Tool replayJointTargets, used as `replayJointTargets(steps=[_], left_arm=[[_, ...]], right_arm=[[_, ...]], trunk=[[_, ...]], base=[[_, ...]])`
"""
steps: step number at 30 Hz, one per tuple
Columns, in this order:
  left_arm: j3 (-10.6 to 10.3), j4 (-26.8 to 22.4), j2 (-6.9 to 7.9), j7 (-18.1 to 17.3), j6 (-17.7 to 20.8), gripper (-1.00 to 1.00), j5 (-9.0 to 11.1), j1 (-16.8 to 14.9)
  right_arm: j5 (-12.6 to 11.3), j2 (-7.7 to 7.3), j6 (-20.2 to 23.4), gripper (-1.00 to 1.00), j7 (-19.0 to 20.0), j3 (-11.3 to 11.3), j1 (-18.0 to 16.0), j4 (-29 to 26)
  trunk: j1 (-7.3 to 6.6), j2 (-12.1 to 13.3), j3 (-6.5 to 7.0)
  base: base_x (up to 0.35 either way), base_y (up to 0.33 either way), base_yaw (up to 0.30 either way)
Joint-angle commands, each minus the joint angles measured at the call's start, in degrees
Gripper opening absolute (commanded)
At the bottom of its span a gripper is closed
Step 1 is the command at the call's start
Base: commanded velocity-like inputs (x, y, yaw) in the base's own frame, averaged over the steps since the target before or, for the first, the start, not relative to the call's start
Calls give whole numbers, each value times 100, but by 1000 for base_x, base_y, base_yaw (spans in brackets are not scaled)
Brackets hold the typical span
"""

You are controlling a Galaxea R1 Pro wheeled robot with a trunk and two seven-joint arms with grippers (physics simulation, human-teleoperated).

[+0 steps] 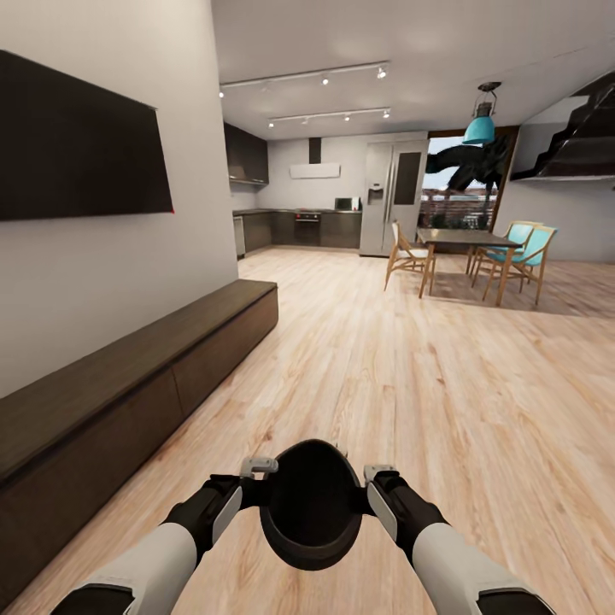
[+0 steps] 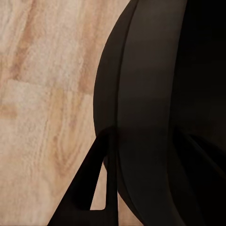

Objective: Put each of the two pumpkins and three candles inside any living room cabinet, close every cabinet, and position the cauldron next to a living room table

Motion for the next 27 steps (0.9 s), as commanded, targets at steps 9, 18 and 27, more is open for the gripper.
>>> replayJointTargets(steps=[9,18,27], left_arm=[[1,15,12,-58,49,-100,173,0],[-6,21,12,-65,49,-100,173,0],[-8,26,12,-66,49,-100,173,0]], right_arm=[[-201,-7,-6,-100,230,26,-5,-137],[-197,-6,-6,-100,230,26,-5,-136],[-197,-7,-6,-100,224,26,-5,-136]], trunk=[[-200,359,157],[-398,720,318],[-595,1081,480]], base=[[0,0,0],[-3,0,0],[-232,0,0]])
